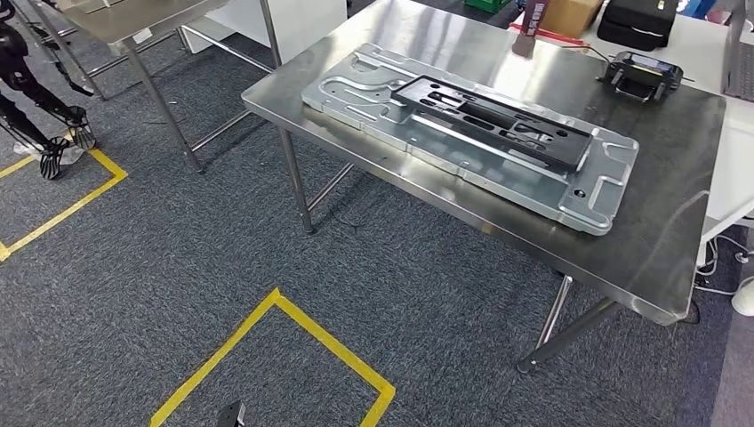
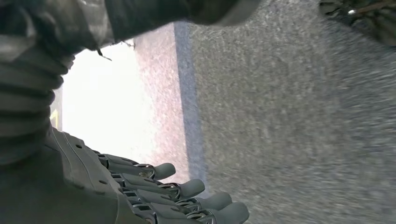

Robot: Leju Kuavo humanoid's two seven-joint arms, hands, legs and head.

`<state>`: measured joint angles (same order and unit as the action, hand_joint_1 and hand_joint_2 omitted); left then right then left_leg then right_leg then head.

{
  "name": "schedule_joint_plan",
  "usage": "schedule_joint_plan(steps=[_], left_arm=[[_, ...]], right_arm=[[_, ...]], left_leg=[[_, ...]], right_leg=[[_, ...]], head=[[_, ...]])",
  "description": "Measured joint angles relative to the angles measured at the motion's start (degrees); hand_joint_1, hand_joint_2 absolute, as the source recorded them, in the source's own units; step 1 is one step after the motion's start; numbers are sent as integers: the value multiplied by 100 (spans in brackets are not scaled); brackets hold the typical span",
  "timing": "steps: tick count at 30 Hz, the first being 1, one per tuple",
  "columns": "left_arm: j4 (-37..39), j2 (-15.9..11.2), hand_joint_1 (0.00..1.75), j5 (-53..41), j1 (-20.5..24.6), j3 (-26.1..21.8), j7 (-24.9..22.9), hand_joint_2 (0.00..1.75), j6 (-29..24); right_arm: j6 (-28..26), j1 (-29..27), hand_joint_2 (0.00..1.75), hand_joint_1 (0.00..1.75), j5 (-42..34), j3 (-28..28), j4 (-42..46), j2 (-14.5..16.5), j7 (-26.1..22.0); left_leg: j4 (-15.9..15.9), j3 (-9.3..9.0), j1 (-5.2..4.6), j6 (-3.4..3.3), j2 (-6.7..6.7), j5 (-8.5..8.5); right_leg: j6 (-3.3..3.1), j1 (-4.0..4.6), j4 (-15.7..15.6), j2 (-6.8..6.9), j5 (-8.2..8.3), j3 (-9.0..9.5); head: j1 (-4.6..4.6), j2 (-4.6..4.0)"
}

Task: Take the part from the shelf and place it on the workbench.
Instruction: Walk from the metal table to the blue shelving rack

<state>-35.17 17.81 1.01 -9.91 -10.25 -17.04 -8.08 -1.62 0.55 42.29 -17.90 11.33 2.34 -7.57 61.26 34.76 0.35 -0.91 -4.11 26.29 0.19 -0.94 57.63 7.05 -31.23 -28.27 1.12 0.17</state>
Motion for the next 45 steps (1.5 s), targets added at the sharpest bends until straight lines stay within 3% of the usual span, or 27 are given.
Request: schedule_joint_plan(steps=[2, 4, 6, 8, 10, 11, 12, 13, 15, 17, 19, 21, 23, 25, 26, 27, 30, 32, 34, 35, 37, 38, 40, 41, 42, 43, 45], left_arm=[[-5, -1, 0, 32, -4, 25, 47, 0, -1], [-7, 0, 0, 54, -12, 38, 80, 0, -7], [-8, 4, 0, 66, -7, 45, 92, 0, -15], [-10, 5, 0, 70, -2, 52, 96, 0, -18], [-10, 5, 0, 73, -4, 54, 96, 0, -18], [-10, 4, 0, 74, -5, 54, 95, 0, -18], [-10, 4, 0, 74, -5, 54, 95, 0, -18], [-10, 4, 0, 74, -5, 54, 95, 0, -18], [-11, 6, 0, 72, -3, 57, 98, 0, -21], [-12, 7, 0, 49, -5, 61, 106, 0, -27], [-12, 3, 0, -18, -10, 63, 106, 0, -31], [-13, -4, 0, -133, -5, 64, 87, 0, -40], [-13, -8, 0, -262, 1, 67, 46, 0, -48], [-13, -9, 0, -290, 0, 67, -9, 0, -11], [-13, -9, 0, -251, 0, 67, -29, 0, 15], [-12, -9, 0, -186, 1, 68, -38, 0, 38], [-8, -8, 0, 16, 8, 78, 23, 0, 50], [3, -7, 0, 96, 13, 90, 94, 0, 39], [16, -7, 0, 106, 11, 97, 129, 0, 27], [21, -5, 0, 98, 12, 98, 134, 0, 27], [25, -3, 0, 71, 17, 98, 131, 0, 34], [27, -2, 0, 65, 18, 98, 126, 0, 39], [31, -2, 0, 60, 18, 98, 119, 0, 45], [33, -2, 0, 58, 18, 98, 114, 0, 45], [34, -2, 0, 53, 18, 98, 109, 0, 45], [35, -2, 0, 40, 19, 98, 97, 0, 45], [38, 3, 0, -31, 21, 98, 57, 0, 77]], right_arm=[[69, 14, 0, 0, -11, -51, -3, 32, -31], [89, 48, 0, 0, -21, -83, -4, 68, -43], [90, 60, 0, 0, -26, -93, -5, 95, -59], [90, 43, 0, 0, -28, -106, -11, 103, -69], [90, 21, 0, 0, -28, -120, -20, 104, -69], [90, 14, 0, 0, -28, -125, -22, 104, -69], [90, 11, 0, 0, -28, -127, -24, 104, -69], [90, 12, 0, 0, -28, -130, -25, 104, -69], [95, 8, 0, 0, -28, -138, -32, 100, -69], [136, 10, 0, 0, -28, -165, -42, 98, -73], [195, 36, 0, 0, -20, -200, -44, 121, -61], [237, 44, 0, 0, 13, -220, -44, 150, -15], [272, 27, 0, 0, 72, -228, -46, 164, 32], [301, 18, 0, 0, 151, -235, -48, 181, 45], [315, 21, 0, 0, 193, -236, -49, 195, 35], [331, 26, 0, 0, 235, -237, -49, 212, 14], [347, 37, 0, 0, 327, -239, -48, 268, -87], [319, 43, 0, 0, 381, -251, -48, 280, -134], [281, 59, 0, 0, 431, -265, -46, 287, -150], [266, 65, 0, 0, 453, -270, -45, 291, -154], [257, 60, 0, 0, 485, -298, -44, 297, -154], [256, 52, 0, 0, 494, -321, -45, 295, -154], [256, 29, 0, 0, 499, -363, -46, 291, -153], [255, 19, 0, 0, 501, -376, -46, 289, -151], [254, 14, 0, 0, 504, -385, -46, 288, -150], [254, 14, 0, 0, 510, -394, -46, 289, -149], [254, 9, 0, 0, 549, -418, -47, 287, -151]], left_leg=[[-214, -97, -76, -49, -115, 33], [-272, -87, -69, -103, 38, 14], [-346, -108, -40, -179, 199, -29], [-371, -112, -39, -229, 365, -51], [-353, -107, -63, -247, 568, -50], [-338, -108, -75, -251, 673, -46], [-318, -112, -84, -253, 775, -40], [-299, -117, -89, -251, 869, -32], [-267, -101, -91, -232, 1029, -26], [-257, -51, -62, -181, 1165, -48], [-273, -15, -44, -108, 1279, -77], [-126, 58, -72, -44, 1040, 32], [464, 333, -58, 21, 626, 358], [1116, 664, 12, 92, 477, 608], [1210, 714, 45, 125, 455, 590], [1070, 639, 75, 153, 427, 465], [11, 53, 81, 170, 160, 28], [-257, -90, 31, 105, 74, 17], [-275, -81, 12, 16, 195, 5], [-303, -85, 15, -25, 255, -8], [-357, -103, 34, -105, 371, -41], [-365, -104, 26, -131, 432, -47], [-360, -102, -2, -163, 580, -46], [-351, -104, -18, -171, 665, -43], [-338, -108, -33, -176, 755, -39], [-323, -114, -46, -177, 846, -34], [-290, -114, -64, -171, 1012, -23]], right_leg=[[56, 29, -8, 134, -20, 24], [110, 24, -18, 217, -50, 77], [145, -6, 200, -86, -247, 20], [152, -24, 875, -526, -617, -301], [149, -17, 1510, -675, -801, -653], [137, -7, 1561, -695, -718, -722], [114, 4, 1373, -722, -516, -683], [79, 15, 1011, -795, -250, -566], [-2, 27, 348, -1090, 87, -331], [-52, 47, 129, -1249, 130, -260], [-88, 40, 48, -1115, 169, -224], [-137, -3, -77, -944, 221, -135], [-165, -14, -147, -756, 234, -66], [-162, -14, -142, -558, 209, -51], [-148, -21, -132, -467, 191, -46], [-125, -32, -117, -384, 169, -36], [-13, -53, -54, -175, 69, 14], [69, -35, -38, -82, 27, 37], [136, -41, -61, -11, 12, 72], [162, -58, -39, -74, -29, 81], [182, -80, 304, -368, -281, -59], [175, -77, 668, -540, -474, -233], [153, -50, 1430, -668, -755, -645], [136, -34, 1608, -683, -741, -774], [111, -21, 1551, -698, -600, -796], [76, -8, 1278, -740, -363, -718], [-9, 7, 531, -1015, 70, -459]], head=[[-8, 0], [-16, 0], [-26, 0], [-39, 0], [-40, 0], [-40, 0], [-40, 0], [-40, 0], [-35, 0], [-33, 0], [-37, 0], [-11, 0], [25, 0], [36, 0], [37, 0], [37, 0], [36, 0], [25, 0], [16, 0], [13, 0], [6, 0], [1, 0], [0, 0], [0, 0], [1, 0], [1, 0], [3, 0]])
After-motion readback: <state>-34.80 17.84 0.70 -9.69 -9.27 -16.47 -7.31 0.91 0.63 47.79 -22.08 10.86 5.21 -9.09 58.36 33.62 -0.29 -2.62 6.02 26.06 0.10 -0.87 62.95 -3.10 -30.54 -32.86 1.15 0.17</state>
